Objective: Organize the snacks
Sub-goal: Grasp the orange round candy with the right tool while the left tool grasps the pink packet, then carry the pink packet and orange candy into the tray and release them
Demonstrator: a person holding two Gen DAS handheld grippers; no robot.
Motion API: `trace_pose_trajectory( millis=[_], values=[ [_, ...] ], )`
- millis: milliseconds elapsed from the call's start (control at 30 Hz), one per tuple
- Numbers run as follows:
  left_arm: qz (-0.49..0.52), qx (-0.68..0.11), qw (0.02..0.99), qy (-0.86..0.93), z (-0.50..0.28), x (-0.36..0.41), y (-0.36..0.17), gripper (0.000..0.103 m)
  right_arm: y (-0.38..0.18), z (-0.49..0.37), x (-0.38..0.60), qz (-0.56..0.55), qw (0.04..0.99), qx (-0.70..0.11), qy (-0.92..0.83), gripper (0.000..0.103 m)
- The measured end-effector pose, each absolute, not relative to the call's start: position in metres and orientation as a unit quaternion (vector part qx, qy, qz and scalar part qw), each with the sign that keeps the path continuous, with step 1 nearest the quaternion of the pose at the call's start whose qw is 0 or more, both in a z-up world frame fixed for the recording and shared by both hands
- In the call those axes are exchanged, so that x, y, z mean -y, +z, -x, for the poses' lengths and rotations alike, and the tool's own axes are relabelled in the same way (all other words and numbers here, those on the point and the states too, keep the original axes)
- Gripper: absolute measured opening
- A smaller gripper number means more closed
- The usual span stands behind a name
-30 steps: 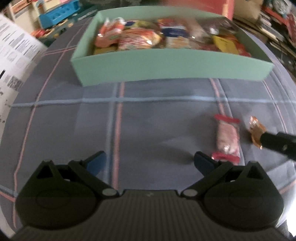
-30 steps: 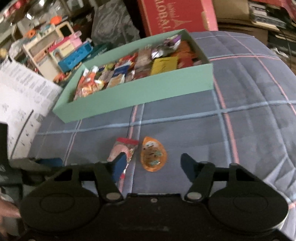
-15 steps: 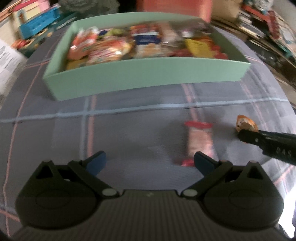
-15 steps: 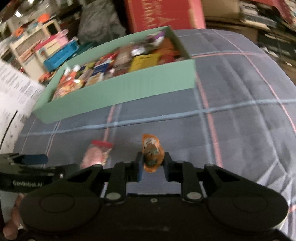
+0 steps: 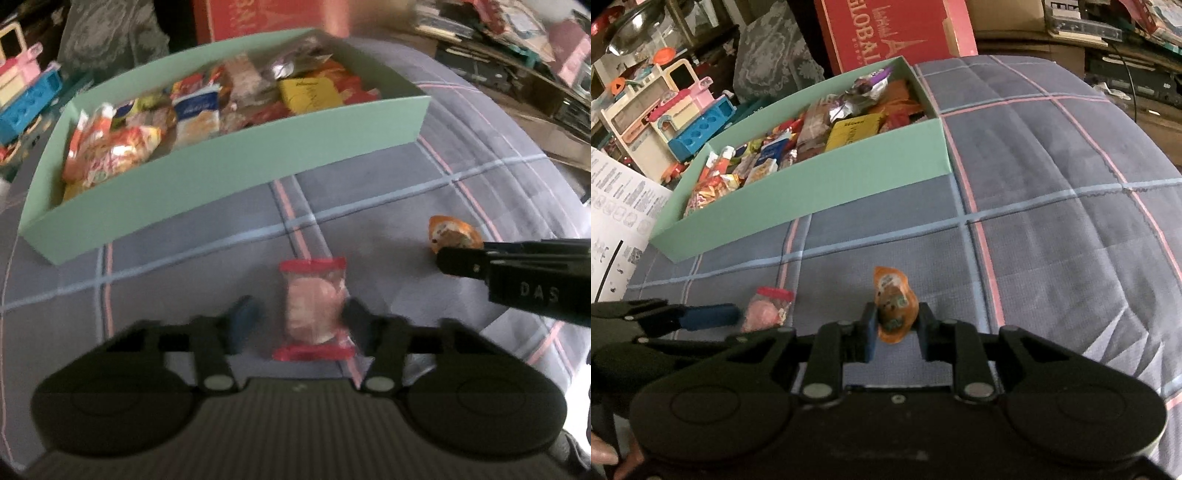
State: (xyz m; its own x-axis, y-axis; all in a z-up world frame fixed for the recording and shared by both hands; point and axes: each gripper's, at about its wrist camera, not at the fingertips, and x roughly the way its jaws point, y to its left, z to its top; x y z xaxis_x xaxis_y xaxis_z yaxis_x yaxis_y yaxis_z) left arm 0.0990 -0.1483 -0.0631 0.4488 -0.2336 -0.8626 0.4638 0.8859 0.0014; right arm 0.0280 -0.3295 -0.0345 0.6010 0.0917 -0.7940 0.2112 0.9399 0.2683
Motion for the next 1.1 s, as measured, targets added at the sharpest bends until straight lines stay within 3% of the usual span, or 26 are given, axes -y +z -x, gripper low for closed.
trace_pose_trajectory(
  millis=[33,167,767,1100],
  values=[
    [-0.117,-0.482,0.843,-0.208,-0.1,0.148,-0.062,0.031,-0.034,-0.027,0.329,-0.17,0.878,-0.446,-0.035,0.022],
    [-0.104,-0.486,0.844,-0.203,-0.102,0.141,-0.06,0.029,-0.032,-0.029,0.327,-0.173,0.876,-0.449,-0.032,0.022],
    [-0.04,-0.454,0.868,-0.195,-0.11,0.091,-0.02,0.028,0.017,-0.048,0.299,-0.145,0.895,-0.422,-0.008,0.022],
    [-0.01,-0.417,0.896,-0.151,-0.173,0.044,0.02,0.028,0.048,-0.108,0.297,-0.137,0.909,-0.393,0.011,0.022]
  ],
)
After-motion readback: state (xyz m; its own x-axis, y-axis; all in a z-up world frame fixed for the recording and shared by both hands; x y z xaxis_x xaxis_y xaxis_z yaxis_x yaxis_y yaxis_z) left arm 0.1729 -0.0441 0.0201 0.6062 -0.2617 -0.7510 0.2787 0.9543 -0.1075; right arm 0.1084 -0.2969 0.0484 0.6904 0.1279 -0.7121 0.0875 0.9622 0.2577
